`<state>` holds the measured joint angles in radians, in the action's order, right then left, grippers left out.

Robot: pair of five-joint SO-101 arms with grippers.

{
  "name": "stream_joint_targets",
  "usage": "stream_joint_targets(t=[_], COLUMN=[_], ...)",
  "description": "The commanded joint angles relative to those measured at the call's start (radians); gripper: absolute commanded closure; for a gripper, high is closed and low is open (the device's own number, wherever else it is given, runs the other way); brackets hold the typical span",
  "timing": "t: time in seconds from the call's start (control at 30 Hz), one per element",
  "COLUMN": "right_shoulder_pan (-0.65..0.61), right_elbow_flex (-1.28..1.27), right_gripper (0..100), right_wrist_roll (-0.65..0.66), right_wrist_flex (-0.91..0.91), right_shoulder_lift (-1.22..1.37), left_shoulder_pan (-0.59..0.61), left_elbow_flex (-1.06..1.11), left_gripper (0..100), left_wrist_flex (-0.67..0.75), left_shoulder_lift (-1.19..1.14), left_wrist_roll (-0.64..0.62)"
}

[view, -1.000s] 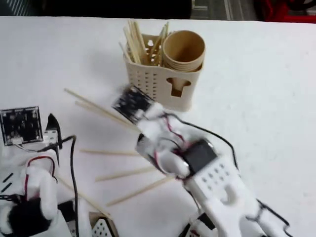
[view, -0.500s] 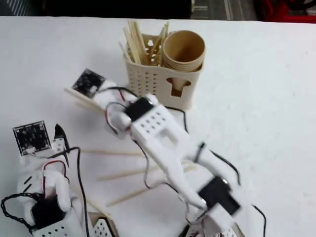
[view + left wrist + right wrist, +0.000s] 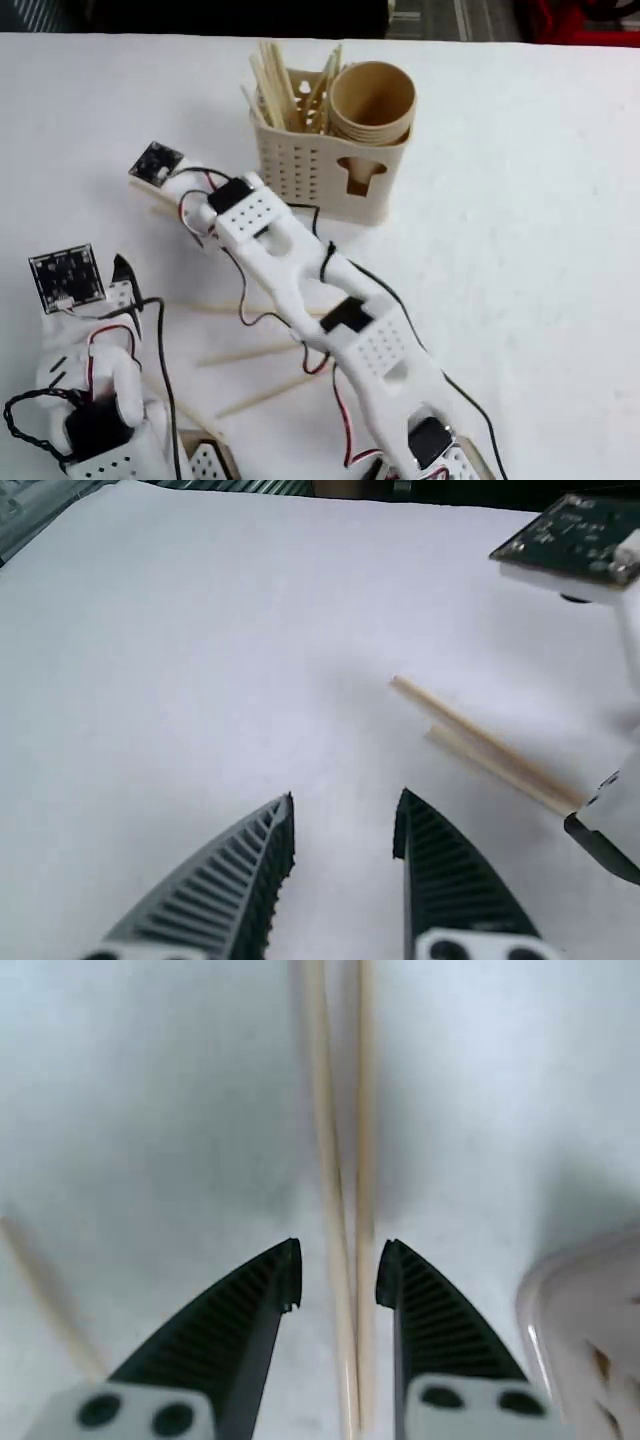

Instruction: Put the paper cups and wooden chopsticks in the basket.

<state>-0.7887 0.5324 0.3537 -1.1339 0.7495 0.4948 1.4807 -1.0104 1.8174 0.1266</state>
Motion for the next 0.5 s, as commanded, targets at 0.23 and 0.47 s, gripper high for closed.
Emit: stream_joint_targets(t=[0.23,0.47], right_shoulder_pan=[-0.002,-0.005], right_elbow_flex=[0.367,0.588], right_gripper=[86.1,98.1], right_wrist_roll=[0.008,0.008], right_wrist_flex=[-0.168,-0.305], right_shoulder_lift=[0.226,0.374], left_shoulder_pan=[0.007,0.007], left_elbow_flex=[-0.005,-0.005], left_gripper=[83,83], left_wrist_flex=[0.011,0.011], left_shoulder_lift=[0.01,0.01], left_wrist_roll=[-0.003,-0.003])
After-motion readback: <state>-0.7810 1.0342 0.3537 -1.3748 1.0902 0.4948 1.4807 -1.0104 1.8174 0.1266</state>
